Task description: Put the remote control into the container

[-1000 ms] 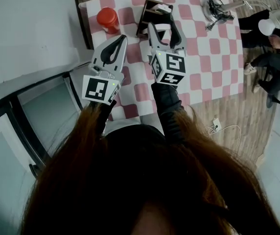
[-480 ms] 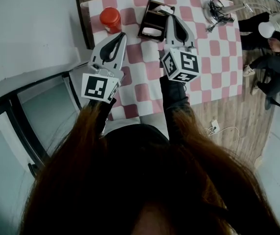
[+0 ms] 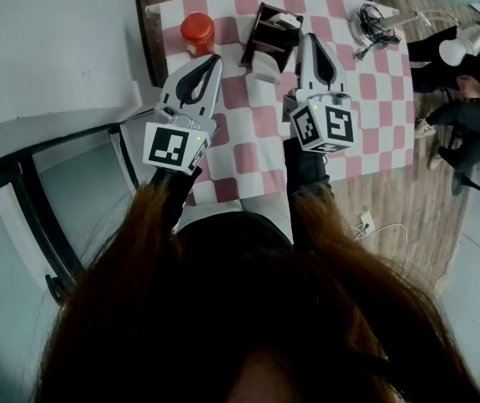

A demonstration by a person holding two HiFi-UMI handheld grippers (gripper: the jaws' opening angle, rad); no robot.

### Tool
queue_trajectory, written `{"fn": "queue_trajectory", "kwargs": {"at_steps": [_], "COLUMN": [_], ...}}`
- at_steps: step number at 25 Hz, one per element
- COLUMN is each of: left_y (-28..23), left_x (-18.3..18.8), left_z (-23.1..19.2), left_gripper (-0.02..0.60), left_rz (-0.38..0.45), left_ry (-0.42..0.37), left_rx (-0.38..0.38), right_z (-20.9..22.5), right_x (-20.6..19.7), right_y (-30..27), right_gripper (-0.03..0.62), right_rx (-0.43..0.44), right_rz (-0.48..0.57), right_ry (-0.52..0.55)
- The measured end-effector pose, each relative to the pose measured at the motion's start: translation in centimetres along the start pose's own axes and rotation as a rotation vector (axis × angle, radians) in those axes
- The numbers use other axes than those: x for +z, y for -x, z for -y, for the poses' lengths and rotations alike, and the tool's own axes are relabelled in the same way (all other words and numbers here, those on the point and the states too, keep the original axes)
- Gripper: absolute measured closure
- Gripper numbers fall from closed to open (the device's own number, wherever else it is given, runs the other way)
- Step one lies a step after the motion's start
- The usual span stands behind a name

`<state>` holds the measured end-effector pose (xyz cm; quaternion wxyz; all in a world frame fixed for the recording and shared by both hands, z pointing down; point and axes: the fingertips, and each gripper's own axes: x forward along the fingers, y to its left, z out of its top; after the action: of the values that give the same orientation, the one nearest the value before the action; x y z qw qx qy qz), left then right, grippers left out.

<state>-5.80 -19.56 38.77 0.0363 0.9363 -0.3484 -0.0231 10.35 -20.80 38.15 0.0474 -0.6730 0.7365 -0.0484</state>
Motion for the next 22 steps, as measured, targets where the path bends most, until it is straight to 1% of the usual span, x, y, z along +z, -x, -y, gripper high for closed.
{"fn": "queue_trajectory", "kwargs": {"at_steps": [11, 15, 22], "left_y": [2.4, 3.2, 4.4], "left_x": [1.7, 2.3, 3.0], "left_z": [0.9, 1.2, 1.8], "left_gripper": [0.572, 0.572, 0.572], "left_rz": [0.022, 0.028, 0.030], "left_ry": [-0.021, -0.029, -0.044], "left_rx": [0.009, 0.019, 0.020], "right_z": [-1.3, -2.4, -4.0], "right_x": [1.9, 2.3, 1.8], "right_y": [4.1, 5.6, 7.8], "right_gripper": [0.577, 0.577, 0.577], "right_rx": [0.021, 0.053, 0.090], "right_rz": [0.030, 0.022, 0.006], "right_ry": [0.019, 0.059, 0.030]}}
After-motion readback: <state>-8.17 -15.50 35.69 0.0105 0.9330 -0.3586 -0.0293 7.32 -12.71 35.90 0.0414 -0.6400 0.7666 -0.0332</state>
